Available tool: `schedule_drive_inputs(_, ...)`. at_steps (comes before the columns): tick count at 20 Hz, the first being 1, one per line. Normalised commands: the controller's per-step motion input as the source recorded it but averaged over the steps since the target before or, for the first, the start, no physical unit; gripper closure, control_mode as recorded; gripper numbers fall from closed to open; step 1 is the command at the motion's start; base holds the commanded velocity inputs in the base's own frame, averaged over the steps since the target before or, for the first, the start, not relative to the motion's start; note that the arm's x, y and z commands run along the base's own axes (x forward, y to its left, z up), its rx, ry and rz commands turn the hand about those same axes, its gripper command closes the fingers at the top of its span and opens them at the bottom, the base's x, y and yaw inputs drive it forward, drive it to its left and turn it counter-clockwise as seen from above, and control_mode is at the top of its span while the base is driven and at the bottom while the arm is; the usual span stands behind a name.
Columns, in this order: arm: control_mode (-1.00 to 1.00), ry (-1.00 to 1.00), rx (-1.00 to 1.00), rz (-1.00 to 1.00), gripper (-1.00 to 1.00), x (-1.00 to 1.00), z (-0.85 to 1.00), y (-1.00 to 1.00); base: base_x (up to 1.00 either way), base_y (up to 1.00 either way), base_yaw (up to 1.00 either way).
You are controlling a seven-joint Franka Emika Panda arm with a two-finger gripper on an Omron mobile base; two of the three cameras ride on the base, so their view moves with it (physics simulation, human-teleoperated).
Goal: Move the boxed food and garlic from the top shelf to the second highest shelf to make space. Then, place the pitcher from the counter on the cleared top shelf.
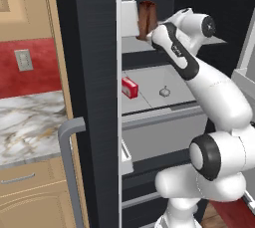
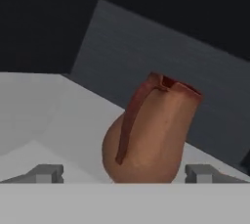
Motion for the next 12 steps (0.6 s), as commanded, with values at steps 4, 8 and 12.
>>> schedule_drive_inputs(4, -1.00, -0.10, 0.00, -0.13, -1.00, -0.77, 0.13, -0.26, 0.00, 0.00, 0.00)
schedule_drive_inputs(8, -1.00, 0.01, 0.00, -0.09, -1.00, -1.00, 0.00, -0.07, 0.00, 0.00, 0.00)
schedule_drive_inputs(12, -1.00, 0.09, 0.00, -0.10, -1.00, -1.00, 0.00, -0.08, 0.00, 0.00, 0.00)
